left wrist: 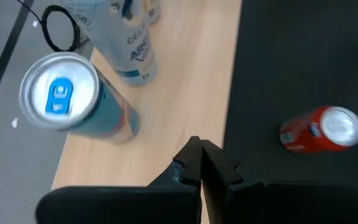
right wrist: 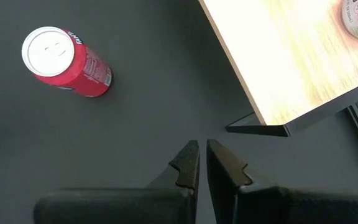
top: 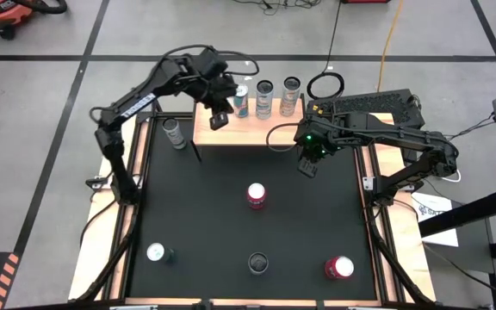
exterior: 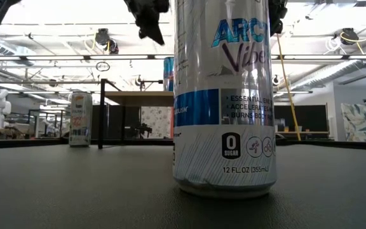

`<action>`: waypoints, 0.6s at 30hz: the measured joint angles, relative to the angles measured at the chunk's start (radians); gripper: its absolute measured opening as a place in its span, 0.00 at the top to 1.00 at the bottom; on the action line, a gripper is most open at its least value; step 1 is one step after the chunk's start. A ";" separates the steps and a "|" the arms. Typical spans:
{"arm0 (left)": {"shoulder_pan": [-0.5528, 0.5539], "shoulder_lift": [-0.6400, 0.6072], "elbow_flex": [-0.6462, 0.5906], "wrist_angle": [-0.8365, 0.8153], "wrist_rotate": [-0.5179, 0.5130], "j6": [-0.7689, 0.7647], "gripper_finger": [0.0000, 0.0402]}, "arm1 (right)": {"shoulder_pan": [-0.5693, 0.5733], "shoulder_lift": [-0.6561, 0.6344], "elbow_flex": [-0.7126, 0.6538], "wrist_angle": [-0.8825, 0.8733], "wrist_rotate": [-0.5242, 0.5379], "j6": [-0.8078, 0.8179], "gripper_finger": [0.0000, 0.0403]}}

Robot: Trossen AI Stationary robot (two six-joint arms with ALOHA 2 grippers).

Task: Place canned beverage on shelf
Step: Put the top red soda can on the shelf

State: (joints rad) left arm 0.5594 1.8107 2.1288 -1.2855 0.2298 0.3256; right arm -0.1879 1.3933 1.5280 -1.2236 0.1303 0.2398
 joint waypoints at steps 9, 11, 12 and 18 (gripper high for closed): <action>-0.006 -0.130 0.001 -0.125 -0.003 -0.002 0.99 | 0.000 0.000 0.000 0.005 0.000 0.002 0.97; -0.004 -0.149 0.001 -0.152 -0.003 -0.003 0.99 | 0.000 0.000 0.000 0.016 0.000 0.011 0.97; -0.004 -0.157 0.001 -0.164 -0.003 -0.003 0.99 | 0.000 0.000 0.000 0.024 0.000 0.014 0.97; -0.023 -0.181 0.001 -0.192 0.002 -0.006 0.99 | 0.000 0.000 0.000 0.050 0.000 0.057 0.97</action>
State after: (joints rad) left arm 0.5364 1.6299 2.1296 -1.4772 0.2321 0.3201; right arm -0.1879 1.3933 1.5280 -1.1732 0.1303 0.2967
